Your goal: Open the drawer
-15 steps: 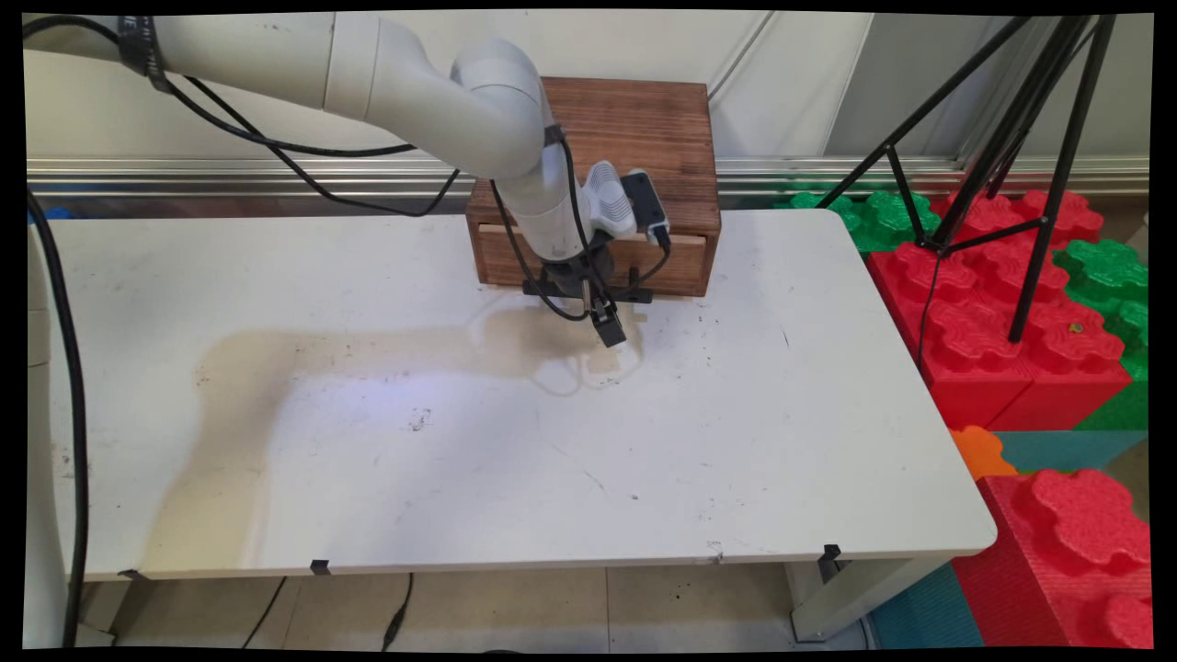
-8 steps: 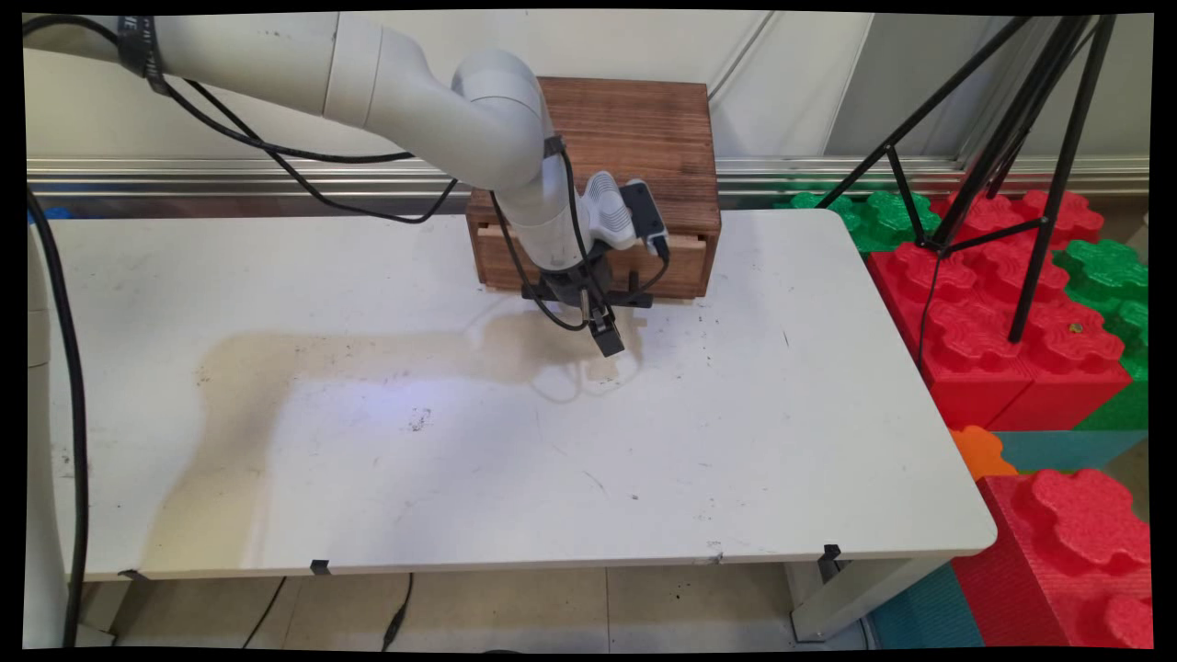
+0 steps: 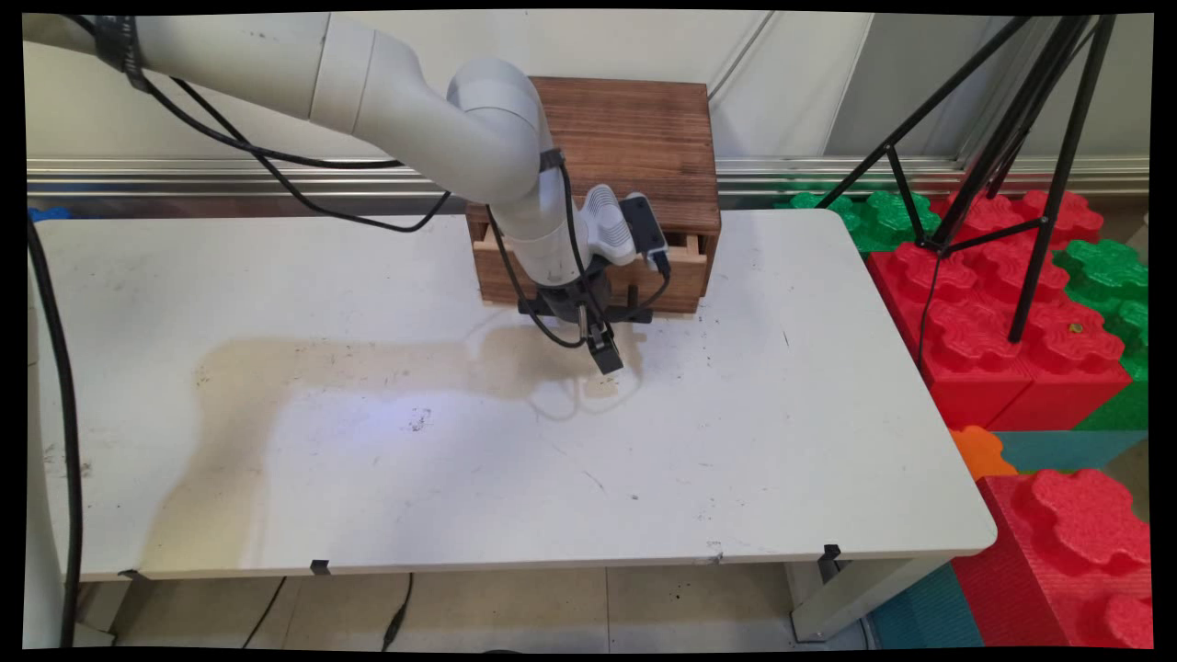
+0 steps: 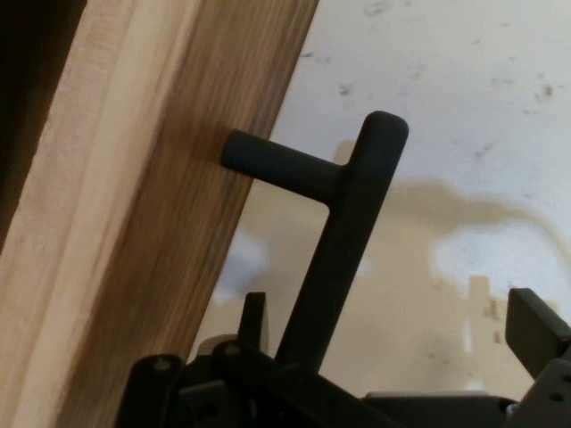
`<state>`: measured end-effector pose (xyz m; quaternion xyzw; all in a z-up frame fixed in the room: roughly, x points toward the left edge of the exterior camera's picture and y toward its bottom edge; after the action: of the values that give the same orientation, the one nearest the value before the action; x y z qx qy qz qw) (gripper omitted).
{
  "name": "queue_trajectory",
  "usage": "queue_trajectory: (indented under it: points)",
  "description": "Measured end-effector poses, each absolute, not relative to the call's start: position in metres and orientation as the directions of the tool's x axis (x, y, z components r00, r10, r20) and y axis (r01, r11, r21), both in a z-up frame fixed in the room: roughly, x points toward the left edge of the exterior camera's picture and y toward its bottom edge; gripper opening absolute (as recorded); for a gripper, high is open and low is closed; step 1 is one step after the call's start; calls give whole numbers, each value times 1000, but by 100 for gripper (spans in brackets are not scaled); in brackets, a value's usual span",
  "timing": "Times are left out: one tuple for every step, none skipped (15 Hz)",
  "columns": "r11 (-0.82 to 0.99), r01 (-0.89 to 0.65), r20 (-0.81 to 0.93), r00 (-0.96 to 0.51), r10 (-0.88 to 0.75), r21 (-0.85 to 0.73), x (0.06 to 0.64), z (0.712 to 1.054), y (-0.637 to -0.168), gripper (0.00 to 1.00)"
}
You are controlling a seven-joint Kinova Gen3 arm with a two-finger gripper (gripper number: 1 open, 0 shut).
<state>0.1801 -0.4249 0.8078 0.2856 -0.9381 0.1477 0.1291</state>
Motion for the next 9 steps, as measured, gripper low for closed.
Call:
queue_trajectory:
  points:
    - [793,-575,325,-803,-500,-200,179,808,-420,100]
    - [794,-576,324,-802,-501,-197,178,809,-416,100]
    - [794,-577,322,-802,-504,-194,177,809,-412,100]
    - [793,-578,320,-801,-507,-191,176,810,-407,100]
    - [793,-579,319,-800,-508,-188,175,810,-403,100]
    - [793,-581,317,-799,-511,-186,174,811,-398,100]
    - [792,-582,314,-798,-514,-183,173,811,-394,100]
    - [792,-583,313,-797,-516,-180,172,811,-390,100]
    - [792,-584,311,-797,-519,-177,171,812,-385,100]
